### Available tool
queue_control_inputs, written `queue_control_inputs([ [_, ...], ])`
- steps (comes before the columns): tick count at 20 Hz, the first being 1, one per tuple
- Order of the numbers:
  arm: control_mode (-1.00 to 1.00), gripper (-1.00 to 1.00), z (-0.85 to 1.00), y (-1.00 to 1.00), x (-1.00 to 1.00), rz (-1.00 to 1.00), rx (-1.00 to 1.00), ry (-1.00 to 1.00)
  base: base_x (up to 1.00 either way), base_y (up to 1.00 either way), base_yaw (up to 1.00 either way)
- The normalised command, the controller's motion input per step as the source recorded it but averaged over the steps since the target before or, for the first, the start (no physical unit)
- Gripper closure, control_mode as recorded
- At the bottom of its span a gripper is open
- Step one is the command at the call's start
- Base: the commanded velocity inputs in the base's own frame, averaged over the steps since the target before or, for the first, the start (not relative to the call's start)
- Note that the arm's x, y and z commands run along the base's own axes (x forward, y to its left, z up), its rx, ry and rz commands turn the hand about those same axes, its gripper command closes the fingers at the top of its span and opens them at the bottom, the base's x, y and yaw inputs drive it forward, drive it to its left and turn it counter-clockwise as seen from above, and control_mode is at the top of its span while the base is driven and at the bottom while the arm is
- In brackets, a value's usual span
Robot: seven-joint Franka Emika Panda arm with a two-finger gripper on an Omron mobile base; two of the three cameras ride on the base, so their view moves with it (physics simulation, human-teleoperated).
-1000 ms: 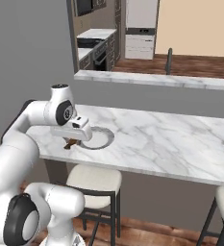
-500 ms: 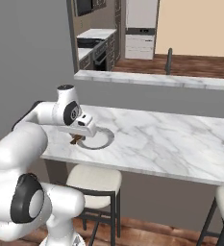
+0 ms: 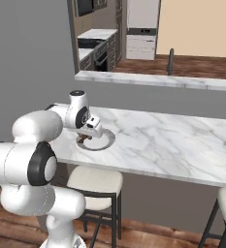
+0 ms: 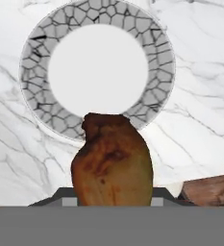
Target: Take the chicken drumsticks from the pan and place one on each plate on the dining counter.
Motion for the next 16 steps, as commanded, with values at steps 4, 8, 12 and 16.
queue_control_inputs([
  [4,-1.0,1.0,-0.56,0.0,0.42,0.03,0.02,-0.08,0.0,0.0,0.0],
  [8,-1.0,1.0,-0.32,0.08,0.42,0.0,0.0,0.0,0.0,0.0,0.0],
  [12,-1.0,1.0,-0.1,0.09,0.31,-0.01,0.0,0.01,0.0,0.0,0.0],
  [16,-1.0,1.0,-0.14,0.01,0.28,0.0,0.0,0.0,0.0,0.0,0.0],
])
